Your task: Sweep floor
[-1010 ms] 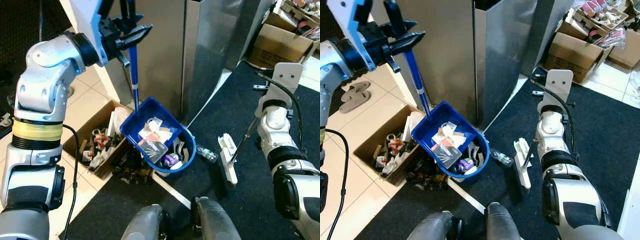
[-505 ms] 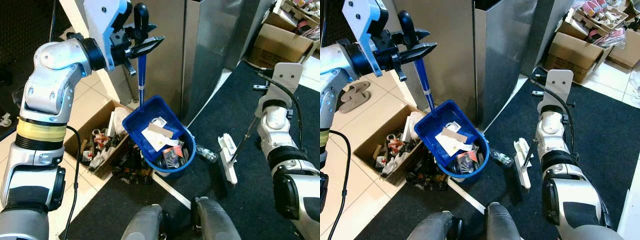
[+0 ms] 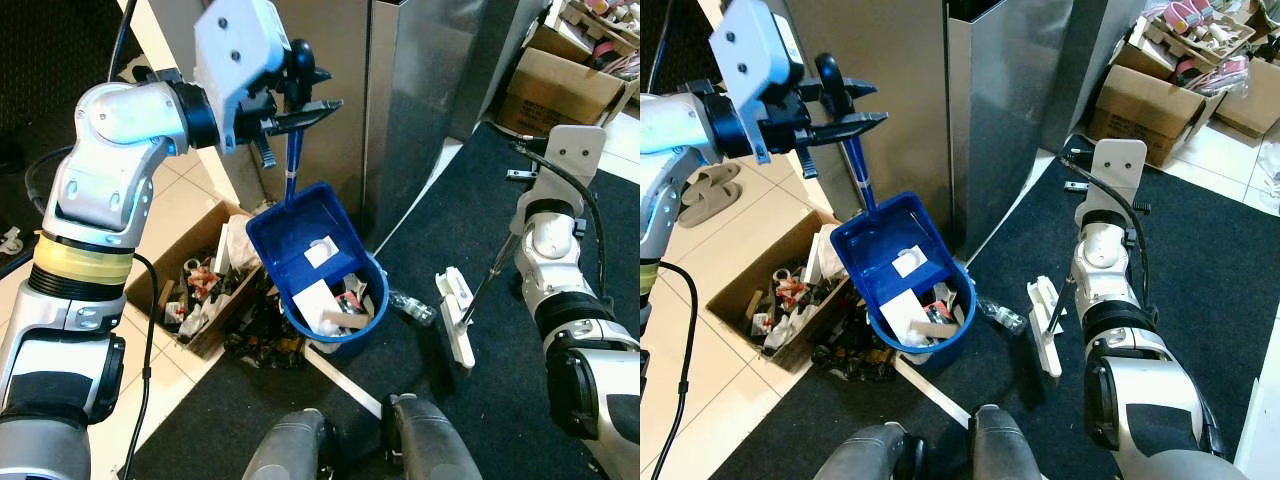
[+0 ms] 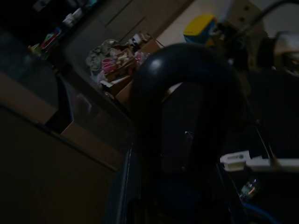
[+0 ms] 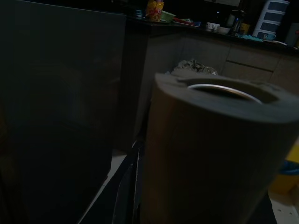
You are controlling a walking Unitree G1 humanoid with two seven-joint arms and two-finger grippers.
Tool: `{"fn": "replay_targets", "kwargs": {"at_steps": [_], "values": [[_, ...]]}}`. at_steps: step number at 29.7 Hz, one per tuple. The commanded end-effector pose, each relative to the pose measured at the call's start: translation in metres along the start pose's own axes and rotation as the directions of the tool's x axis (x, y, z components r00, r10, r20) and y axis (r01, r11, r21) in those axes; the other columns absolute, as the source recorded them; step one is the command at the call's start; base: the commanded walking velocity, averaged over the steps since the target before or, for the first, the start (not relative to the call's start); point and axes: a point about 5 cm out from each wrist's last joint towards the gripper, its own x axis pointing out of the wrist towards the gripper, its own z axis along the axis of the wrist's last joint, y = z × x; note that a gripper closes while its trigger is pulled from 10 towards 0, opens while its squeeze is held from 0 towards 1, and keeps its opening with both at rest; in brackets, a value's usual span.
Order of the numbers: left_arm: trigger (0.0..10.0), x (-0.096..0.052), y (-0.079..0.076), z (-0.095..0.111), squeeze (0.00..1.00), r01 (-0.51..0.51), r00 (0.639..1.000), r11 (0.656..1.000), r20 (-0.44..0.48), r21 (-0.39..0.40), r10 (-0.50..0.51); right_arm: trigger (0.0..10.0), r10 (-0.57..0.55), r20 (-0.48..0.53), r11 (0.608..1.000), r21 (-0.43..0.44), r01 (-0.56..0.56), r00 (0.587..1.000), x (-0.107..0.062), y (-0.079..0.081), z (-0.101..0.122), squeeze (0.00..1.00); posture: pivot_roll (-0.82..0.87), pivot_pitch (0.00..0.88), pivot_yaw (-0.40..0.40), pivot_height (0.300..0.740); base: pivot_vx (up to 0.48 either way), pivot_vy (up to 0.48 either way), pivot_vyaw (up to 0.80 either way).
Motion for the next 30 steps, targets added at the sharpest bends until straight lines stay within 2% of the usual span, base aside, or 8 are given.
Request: {"fn": "replay_targets", "kwargs": {"at_steps": [1, 8, 12, 14, 19, 21, 24, 30], "values": [[10.0, -0.009, 0.01, 0.02, 0.0, -0.001, 0.999, 0.975, -0.05, 0.222, 0.012, 10.0, -0.002, 0.039, 1.0, 0.008, 0.002, 0.999, 0.002, 0.001, 0.007, 0.0, 0.06, 0.037, 0.079, 0.74, 0.0, 0.0, 0.0], [10.0, -0.008, 0.013, 0.033, 0.0, -0.016, 1.0, 0.968, -0.002, 0.25, 0.017, 10.0, -0.005, 0.04, 1.0, 0.009, 0.005, 0.999, 0.002, 0.0, 0.007, 0.0, 0.06, 0.038, 0.078, 0.74, 0.0, 0.0, 0.0], [10.0, -0.009, 0.028, 0.045, 0.0, -0.095, 0.995, 0.969, 0.059, 0.227, 0.084, 10.0, -0.005, 0.039, 1.0, 0.009, 0.005, 0.999, 0.002, 0.0, 0.007, 0.0, 0.06, 0.041, 0.078, 0.74, 0.0, 0.0, 0.0], [10.0, -0.01, 0.031, 0.046, 0.0, -0.109, 0.993, 0.969, 0.066, 0.223, 0.097, 10.0, -0.005, 0.039, 1.0, 0.01, 0.005, 0.999, 0.002, 0.0, 0.007, 0.0, 0.06, 0.041, 0.078, 0.74, 0.0, 0.0, 0.0], [10.0, -0.014, 0.041, 0.053, 0.0, -0.175, 0.98, 0.973, 0.124, 0.15, 0.157, 10.0, -0.005, 0.037, 1.0, 0.01, 0.005, 0.999, 0.002, 0.0, 0.006, 0.0, 0.06, 0.04, 0.077, 0.74, 0.0, 0.0, 0.0], [10.0, -0.017, 0.05, 0.061, 0.0, -0.243, 0.956, 0.968, 0.184, 0.07, 0.227, 10.0, -0.005, 0.038, 1.0, 0.009, 0.005, 0.999, 0.002, 0.0, 0.007, 0.0, 0.05, 0.041, 0.074, 0.74, 0.0, 0.0, 0.0], [10.0, -0.02, 0.056, 0.065, 0.0, -0.275, 0.939, 0.961, 0.217, 0.014, 0.266, 10.0, -0.003, 0.04, 1.0, 0.009, 0.002, 0.999, 0.002, 0.0, 0.007, 0.0, 0.05, 0.041, 0.072, 0.74, 0.0, 0.0, 0.0], [10.0, -0.027, 0.065, 0.067, 0.0, -0.378, 0.886, 0.92, 0.246, -0.105, 0.392, 10.0, -0.006, 0.042, 1.0, 0.008, 0.006, 0.999, 0.003, -0.001, 0.008, 0.0, 0.05, 0.039, 0.072, 0.74, 0.0, 0.0, 0.0]]}}
